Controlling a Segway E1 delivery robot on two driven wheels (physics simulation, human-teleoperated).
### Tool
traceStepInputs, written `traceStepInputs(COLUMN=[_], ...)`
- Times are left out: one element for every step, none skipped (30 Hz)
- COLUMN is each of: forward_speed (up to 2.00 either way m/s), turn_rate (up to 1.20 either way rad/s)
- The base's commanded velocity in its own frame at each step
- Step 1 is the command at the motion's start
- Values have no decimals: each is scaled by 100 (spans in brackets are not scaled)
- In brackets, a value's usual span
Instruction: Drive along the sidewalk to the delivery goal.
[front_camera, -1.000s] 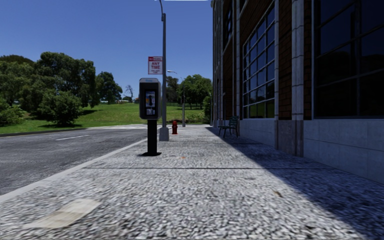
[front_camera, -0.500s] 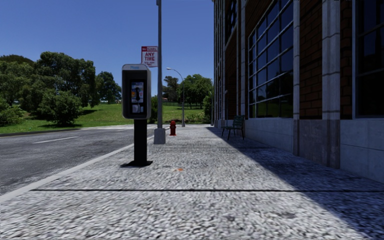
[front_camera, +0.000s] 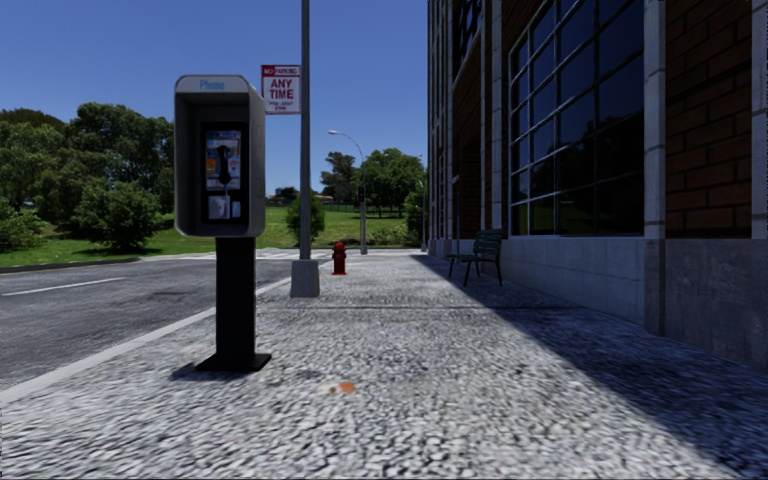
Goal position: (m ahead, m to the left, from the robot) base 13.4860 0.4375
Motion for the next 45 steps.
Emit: traceStepInputs(forward_speed=[200,200,200,200,200,200,200,200,200,200,200,200,200,200,200,200,200,200,200,200,200,200,200,200,200,200,200,200,200,200,200,200,200,200,200,200,200,200,200,200,200,200,200,200,200], turn_rate=[-120,-70,-70,-3,0,0,0,0,0,0,0,0,0,0,0,0,0,0,0,0,0,0,0,0,0,0,0,0,0,0,0,0,0,0,0,0,0,0,0,0,0,0,0,0,0])
